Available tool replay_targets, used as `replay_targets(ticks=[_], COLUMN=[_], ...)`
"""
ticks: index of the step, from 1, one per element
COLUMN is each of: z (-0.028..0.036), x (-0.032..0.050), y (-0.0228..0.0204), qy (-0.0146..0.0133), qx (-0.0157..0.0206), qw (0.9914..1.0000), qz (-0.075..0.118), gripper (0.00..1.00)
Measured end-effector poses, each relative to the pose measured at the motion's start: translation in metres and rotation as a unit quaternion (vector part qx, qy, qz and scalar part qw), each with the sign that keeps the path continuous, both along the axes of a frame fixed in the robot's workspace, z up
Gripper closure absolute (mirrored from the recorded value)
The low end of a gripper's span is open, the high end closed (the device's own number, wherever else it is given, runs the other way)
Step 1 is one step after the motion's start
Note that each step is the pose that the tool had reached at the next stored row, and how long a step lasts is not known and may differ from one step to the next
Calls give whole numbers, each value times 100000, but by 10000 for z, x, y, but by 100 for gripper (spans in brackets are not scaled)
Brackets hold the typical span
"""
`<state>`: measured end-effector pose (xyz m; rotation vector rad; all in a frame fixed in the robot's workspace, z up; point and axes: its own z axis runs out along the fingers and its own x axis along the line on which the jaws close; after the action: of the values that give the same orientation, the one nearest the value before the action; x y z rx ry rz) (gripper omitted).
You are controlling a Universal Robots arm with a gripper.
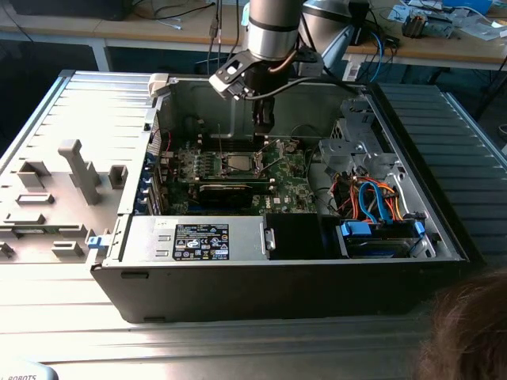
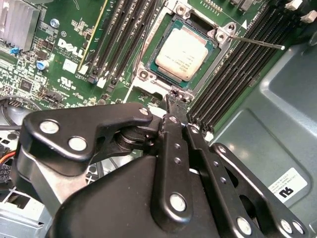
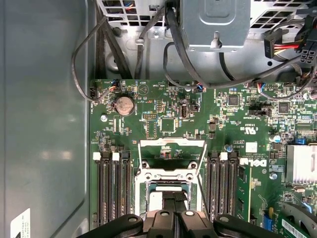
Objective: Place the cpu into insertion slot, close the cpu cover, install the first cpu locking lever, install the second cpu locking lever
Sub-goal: 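Close the cpu cover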
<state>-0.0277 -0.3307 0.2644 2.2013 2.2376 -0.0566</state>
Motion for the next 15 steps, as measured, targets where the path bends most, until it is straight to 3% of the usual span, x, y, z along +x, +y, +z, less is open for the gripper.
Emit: replay_targets(ticks=[15], z=[29], x=[5], y=[0], qy=[7], qx=[1], qw=[100000], qz=[-1], gripper=[89])
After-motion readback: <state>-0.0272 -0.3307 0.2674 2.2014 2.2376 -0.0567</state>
